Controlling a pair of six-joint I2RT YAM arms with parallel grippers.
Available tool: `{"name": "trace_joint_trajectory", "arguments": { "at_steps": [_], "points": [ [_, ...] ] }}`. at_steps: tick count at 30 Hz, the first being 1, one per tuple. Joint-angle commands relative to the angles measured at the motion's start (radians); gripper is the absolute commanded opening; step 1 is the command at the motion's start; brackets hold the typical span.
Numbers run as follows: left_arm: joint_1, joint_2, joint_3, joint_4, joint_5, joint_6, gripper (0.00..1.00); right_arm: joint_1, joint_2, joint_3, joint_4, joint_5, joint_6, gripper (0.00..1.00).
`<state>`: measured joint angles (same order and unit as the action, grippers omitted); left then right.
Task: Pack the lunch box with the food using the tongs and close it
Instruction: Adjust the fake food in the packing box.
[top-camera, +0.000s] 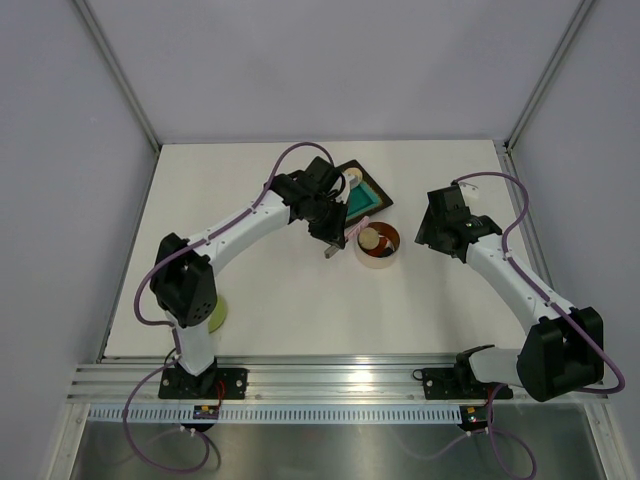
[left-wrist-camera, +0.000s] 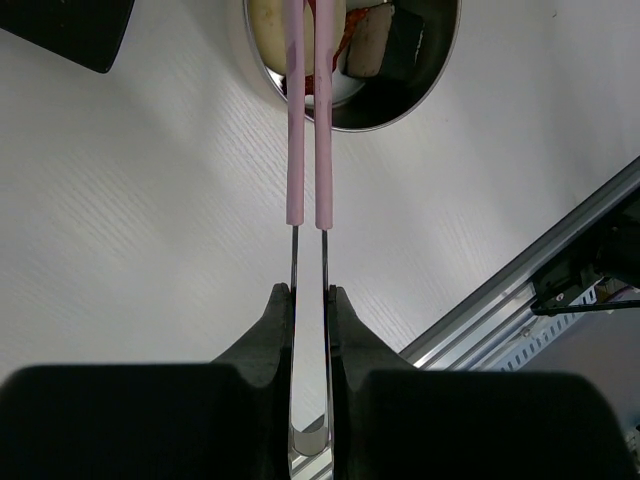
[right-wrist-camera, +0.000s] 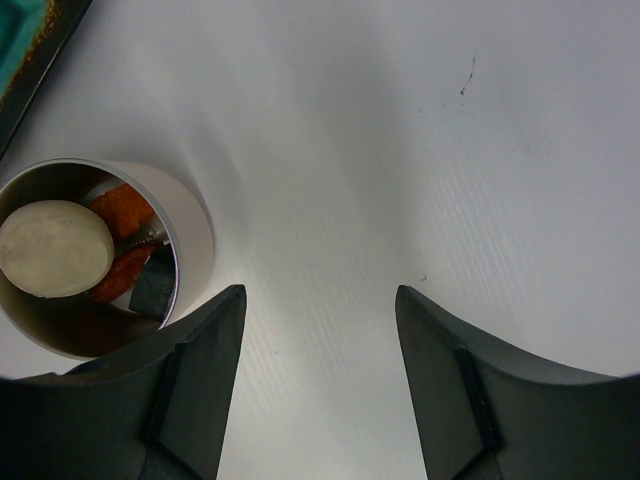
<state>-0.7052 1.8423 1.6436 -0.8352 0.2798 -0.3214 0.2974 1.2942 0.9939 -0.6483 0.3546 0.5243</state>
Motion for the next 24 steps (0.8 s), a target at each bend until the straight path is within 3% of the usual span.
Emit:
{"name": "trace_joint_trajectory", "arguments": {
  "at_steps": [1, 11, 24],
  "points": [
    [-0.004, -0.035, 0.045, 0.027, 0.007, 0.008, 0.00, -0.009, -0.015, 0.005, 0.016, 0.010, 0.014, 0.69],
    [-0.013, -0.006, -0.007, 0.064, 0.085, 0.005, 0.00, -0.009, -0.013, -0.001, 0.018, 0.009, 0.019, 0.69],
    [-0.016, 0.072, -0.024, 0.074, 0.029, 0.001, 0.00, -0.007, -0.026, -0.009, 0.012, 0.017, 0.017, 0.69]
  ]
}}
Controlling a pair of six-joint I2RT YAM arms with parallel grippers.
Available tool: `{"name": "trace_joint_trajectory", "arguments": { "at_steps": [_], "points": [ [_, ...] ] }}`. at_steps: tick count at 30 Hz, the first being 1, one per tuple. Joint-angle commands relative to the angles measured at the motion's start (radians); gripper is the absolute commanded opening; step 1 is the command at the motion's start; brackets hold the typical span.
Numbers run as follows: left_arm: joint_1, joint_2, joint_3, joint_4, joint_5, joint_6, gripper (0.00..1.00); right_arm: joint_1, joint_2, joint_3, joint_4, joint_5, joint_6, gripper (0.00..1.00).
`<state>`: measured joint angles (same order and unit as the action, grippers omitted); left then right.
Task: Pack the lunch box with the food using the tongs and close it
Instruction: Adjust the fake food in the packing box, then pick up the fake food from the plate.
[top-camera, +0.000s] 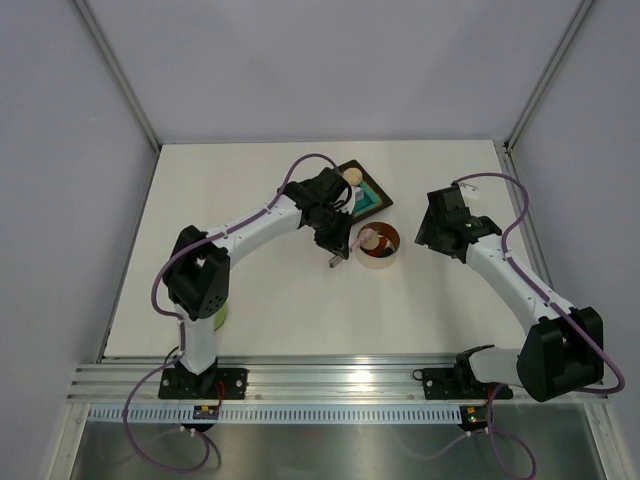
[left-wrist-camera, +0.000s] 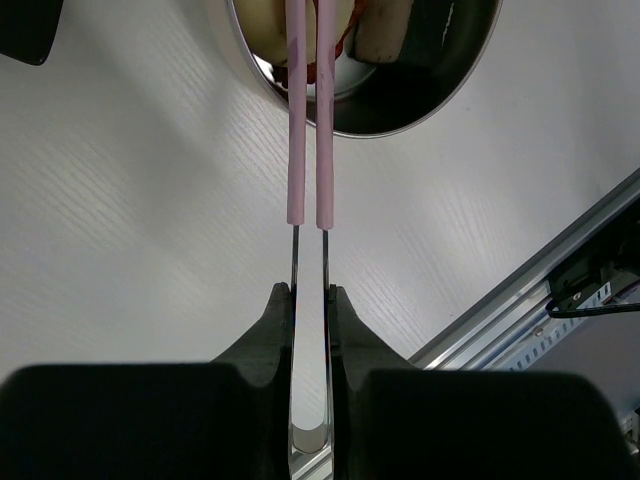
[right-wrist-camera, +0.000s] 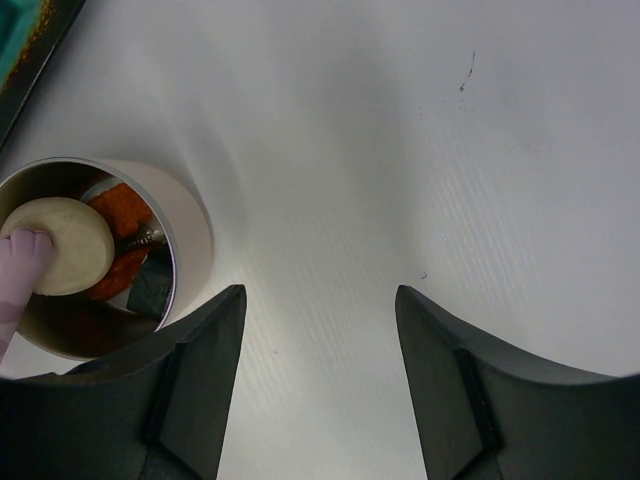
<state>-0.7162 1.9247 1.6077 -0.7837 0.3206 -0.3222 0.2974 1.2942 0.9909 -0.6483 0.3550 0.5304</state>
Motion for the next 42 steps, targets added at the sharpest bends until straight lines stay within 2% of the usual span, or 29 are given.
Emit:
{"name": "trace_joint_trajectory", "arguments": {
  "at_steps": [1, 13, 22, 29, 30, 32, 42],
  "points": [
    [-0.006, -0.010, 0.018, 0.018, -0.014, 0.005, 0.00, -0.007, -0.024, -0.006, 0.012, 0.016, 0.011, 0.69],
    [-0.005, -0.087, 0.184, -0.081, -0.061, 0.052, 0.00, -0.009, -0.019, 0.005, 0.013, 0.016, 0.008, 0.69],
    [0.046, -0.061, 0.270, -0.109, -0.078, 0.081, 0.00, -0.007, -0.019, 0.014, 0.009, 0.022, 0.002, 0.69],
    [0.092, 0.002, 0.325, -0.181, -0.316, 0.159, 0.00, -0.009, -0.010, 0.026, 0.006, 0.021, -0.004, 0.69],
    [0.095, 0.003, 0.317, -0.177, -0.375, 0.172, 0.01, -0.007, -0.007, 0.029, 0.006, 0.019, -0.003, 0.69],
    [0.100, 0.011, 0.293, -0.141, -0.406, 0.198, 0.06, -0.009, 0.000, 0.035, 0.007, 0.016, -0.004, 0.69],
    [0.142, 0.151, 0.406, -0.117, -0.333, 0.189, 0.07, -0.007, 0.008, 0.037, 0.010, 0.022, -0.009, 0.69]
  ]
}}
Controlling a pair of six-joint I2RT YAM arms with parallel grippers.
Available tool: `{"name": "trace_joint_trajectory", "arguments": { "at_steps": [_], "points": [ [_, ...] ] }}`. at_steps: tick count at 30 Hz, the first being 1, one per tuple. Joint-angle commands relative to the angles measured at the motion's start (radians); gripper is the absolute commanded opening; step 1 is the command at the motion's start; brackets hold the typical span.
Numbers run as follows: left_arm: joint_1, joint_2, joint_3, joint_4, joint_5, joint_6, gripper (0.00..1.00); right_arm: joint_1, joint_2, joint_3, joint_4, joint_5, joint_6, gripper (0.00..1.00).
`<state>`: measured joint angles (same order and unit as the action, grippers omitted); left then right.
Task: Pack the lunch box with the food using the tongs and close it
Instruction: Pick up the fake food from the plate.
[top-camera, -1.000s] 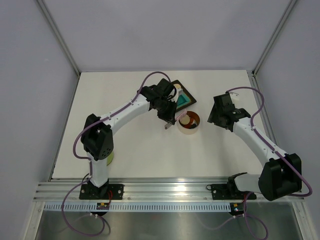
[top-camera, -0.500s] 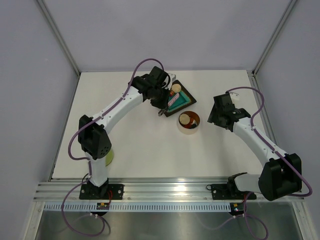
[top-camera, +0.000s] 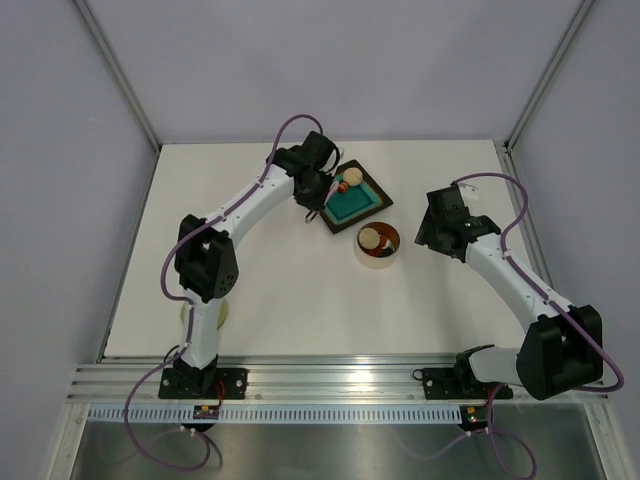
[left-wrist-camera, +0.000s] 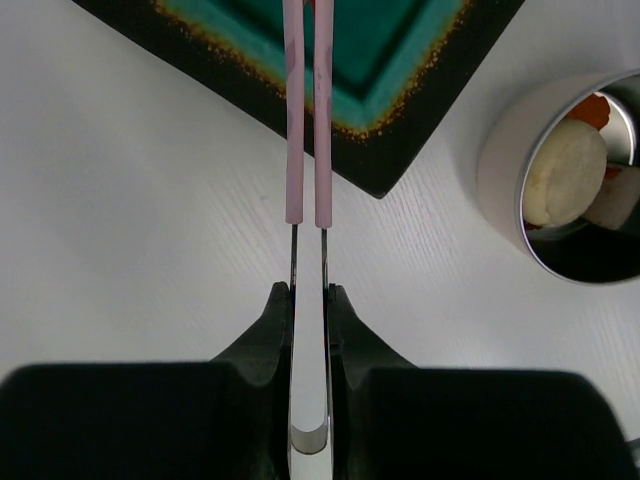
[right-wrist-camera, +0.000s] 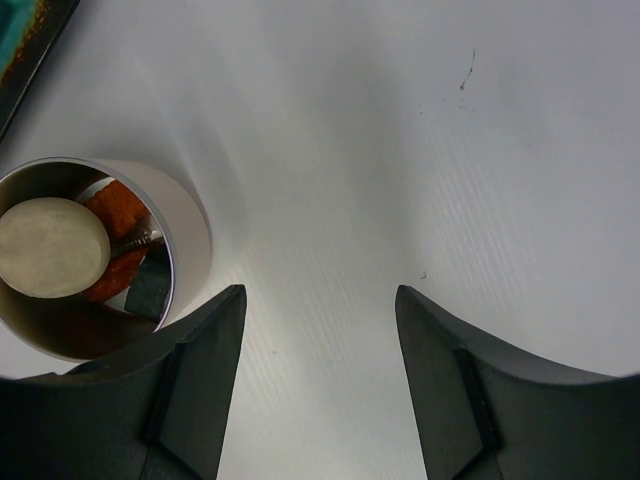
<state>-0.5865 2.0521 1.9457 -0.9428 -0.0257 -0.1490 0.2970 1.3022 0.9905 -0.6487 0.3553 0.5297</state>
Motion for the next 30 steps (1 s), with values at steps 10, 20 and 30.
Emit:
{"name": "trace_joint_trajectory", "arguments": {
  "at_steps": [10, 20, 30],
  "points": [
    [0.036, 0.114, 0.082, 0.075, 0.084, -0.004, 0.22, -0.009, 0.016, 0.031, 0.021, 0.017, -0.010, 0.69],
    [0.053, 0.174, 0.059, 0.121, 0.135, -0.026, 0.35, -0.009, 0.025, 0.031, 0.023, 0.024, -0.010, 0.69],
    [0.073, 0.233, 0.114, 0.116, 0.141, -0.047, 0.36, -0.009, 0.039, 0.036, 0.026, 0.017, -0.010, 0.69]
  ]
}}
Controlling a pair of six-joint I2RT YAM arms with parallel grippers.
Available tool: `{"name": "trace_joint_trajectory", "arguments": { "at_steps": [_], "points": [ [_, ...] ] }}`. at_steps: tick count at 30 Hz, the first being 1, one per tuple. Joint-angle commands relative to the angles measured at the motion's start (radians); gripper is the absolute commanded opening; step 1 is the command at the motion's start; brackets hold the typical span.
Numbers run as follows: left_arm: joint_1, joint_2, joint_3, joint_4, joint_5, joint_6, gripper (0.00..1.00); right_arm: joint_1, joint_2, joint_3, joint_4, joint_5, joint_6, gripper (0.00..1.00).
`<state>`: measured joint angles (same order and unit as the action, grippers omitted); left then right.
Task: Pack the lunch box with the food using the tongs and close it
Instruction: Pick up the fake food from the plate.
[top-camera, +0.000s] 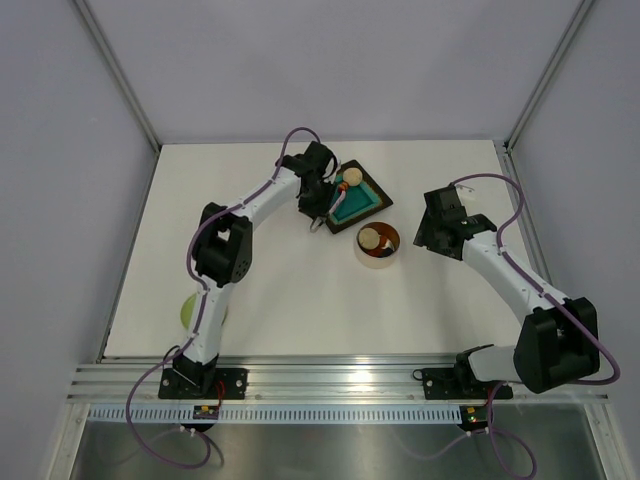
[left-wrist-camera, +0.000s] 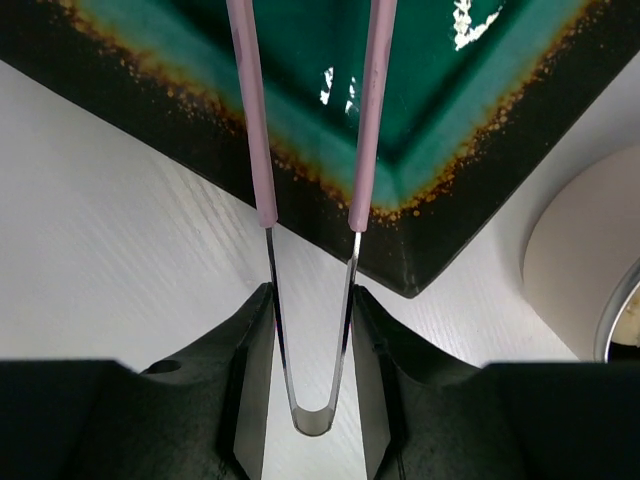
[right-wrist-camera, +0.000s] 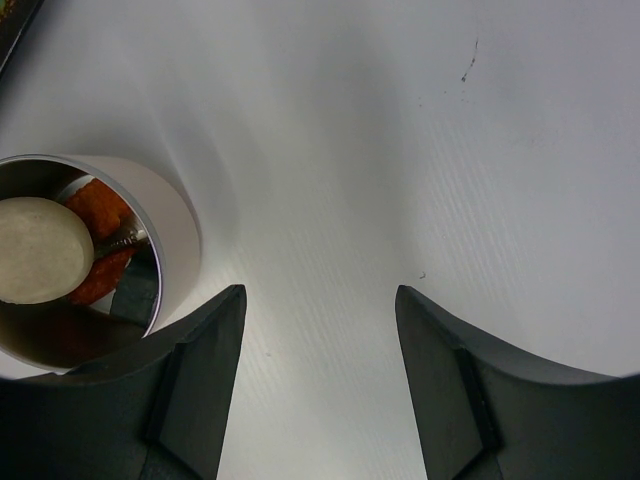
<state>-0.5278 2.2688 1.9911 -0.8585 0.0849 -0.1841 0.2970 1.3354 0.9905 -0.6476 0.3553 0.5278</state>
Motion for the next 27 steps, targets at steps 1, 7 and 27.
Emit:
{"name": "trace_joint_trajectory", "arguments": {
  "at_steps": [1, 7, 27],
  "points": [
    [0.014, 0.034, 0.090, 0.029, 0.033, -0.014, 0.36, -0.009, 0.007, 0.036, 0.026, 0.017, -0.006, 0.69],
    [0.014, 0.084, 0.163, 0.010, 0.061, -0.023, 0.37, -0.007, 0.008, 0.036, 0.023, 0.022, -0.006, 0.69],
    [0.018, 0.106, 0.212, 0.001, 0.095, -0.026, 0.06, -0.009, 0.011, 0.056, 0.005, 0.030, -0.014, 0.69]
  ]
}}
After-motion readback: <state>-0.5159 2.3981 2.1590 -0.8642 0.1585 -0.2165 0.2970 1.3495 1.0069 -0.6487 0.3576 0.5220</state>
